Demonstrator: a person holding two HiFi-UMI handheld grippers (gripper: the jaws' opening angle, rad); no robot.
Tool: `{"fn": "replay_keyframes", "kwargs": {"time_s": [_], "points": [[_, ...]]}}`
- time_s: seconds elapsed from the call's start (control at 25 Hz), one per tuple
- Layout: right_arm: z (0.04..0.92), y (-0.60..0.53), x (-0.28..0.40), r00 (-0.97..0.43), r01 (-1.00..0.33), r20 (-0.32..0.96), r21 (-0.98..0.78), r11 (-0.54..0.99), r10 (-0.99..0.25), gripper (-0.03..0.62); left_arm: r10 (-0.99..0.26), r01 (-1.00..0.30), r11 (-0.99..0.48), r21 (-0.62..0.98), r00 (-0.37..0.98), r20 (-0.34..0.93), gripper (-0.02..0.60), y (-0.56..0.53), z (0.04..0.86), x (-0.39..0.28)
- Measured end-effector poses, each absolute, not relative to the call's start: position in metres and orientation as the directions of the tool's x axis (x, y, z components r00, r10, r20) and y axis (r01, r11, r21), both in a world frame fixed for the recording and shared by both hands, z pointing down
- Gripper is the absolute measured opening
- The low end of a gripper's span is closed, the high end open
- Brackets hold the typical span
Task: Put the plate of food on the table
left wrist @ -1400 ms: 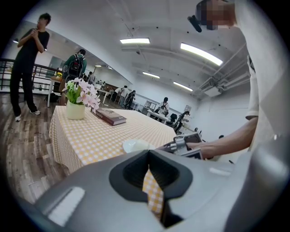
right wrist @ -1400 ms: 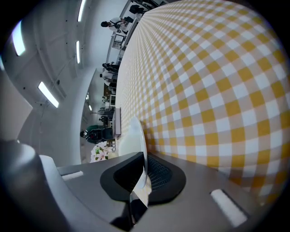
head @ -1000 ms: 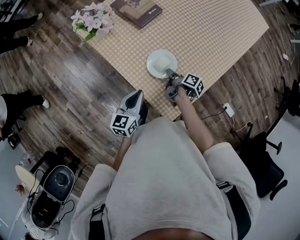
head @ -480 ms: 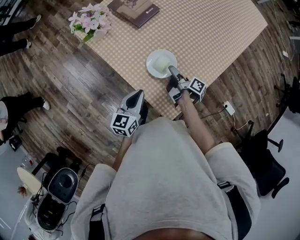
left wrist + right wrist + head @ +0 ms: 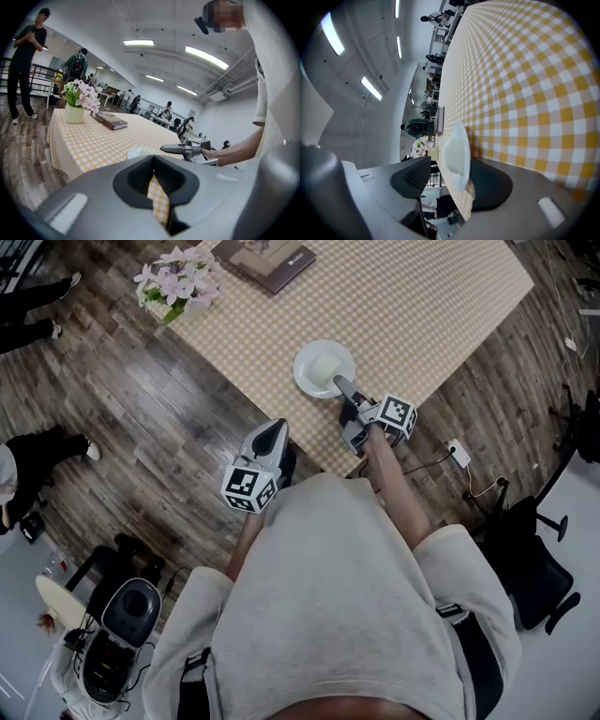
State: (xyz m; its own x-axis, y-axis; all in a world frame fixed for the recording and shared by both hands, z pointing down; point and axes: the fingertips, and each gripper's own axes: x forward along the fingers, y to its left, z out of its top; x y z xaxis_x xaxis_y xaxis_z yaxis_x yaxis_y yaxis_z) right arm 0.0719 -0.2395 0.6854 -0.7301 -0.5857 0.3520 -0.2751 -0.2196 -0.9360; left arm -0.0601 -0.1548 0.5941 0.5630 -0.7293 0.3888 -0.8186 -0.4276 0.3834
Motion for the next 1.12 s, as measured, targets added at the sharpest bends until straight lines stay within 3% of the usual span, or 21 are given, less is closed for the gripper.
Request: {"fn": "replay_keyframes", "kwargs": {"time_s": [0.08, 0.28, 0.48, 0.6, 0.8, 0.96, 1.12], "points": [[0.686, -0.229, 0.065, -0.803, -0.286, 0.347, -0.938, -0.197, -0.485, 0.239, -0.730, -0.819, -0.427, 0.383, 0.562, 0.389, 0.009, -0.155, 0.594, -0.060], [0.688, -0.194, 0.046, -0.935, -0.283, 0.309, -0.946, -0.160, -0.173, 0.249, -0.733, -0.821, -0.427, 0.380, 0.560, 0.386, 0.009, -0.156, 0.593, -0.062], [0.701, -0.177, 0.041, -0.953, -0.300, 0.304, -0.938, -0.175, 0.002, 0.217, -0.737, -0.823, -0.422, 0.380, 0.556, 0.385, 0.008, -0.155, 0.592, -0.064], [0.707, -0.169, 0.042, -0.941, -0.338, 0.329, -0.923, -0.183, 0.080, 0.158, -0.740, -0.827, -0.416, 0.378, 0.549, 0.387, 0.009, -0.155, 0.593, -0.068], [0.713, -0.161, 0.037, -0.928, -0.368, 0.347, -0.910, -0.188, 0.137, 0.054, -0.742, -0.826, -0.418, 0.378, 0.551, 0.383, 0.009, -0.156, 0.592, -0.068], [0.717, -0.158, 0.037, -0.911, -0.404, 0.377, -0.899, -0.172, 0.169, 0.036, -0.740, -0.823, -0.423, 0.379, 0.555, 0.380, 0.009, -0.158, 0.592, -0.065], [0.713, -0.173, 0.043, -0.937, -0.342, 0.349, -0.924, -0.169, -0.008, 0.021, -0.739, -0.823, -0.424, 0.379, 0.556, 0.380, 0.008, -0.155, 0.589, -0.063]]}}
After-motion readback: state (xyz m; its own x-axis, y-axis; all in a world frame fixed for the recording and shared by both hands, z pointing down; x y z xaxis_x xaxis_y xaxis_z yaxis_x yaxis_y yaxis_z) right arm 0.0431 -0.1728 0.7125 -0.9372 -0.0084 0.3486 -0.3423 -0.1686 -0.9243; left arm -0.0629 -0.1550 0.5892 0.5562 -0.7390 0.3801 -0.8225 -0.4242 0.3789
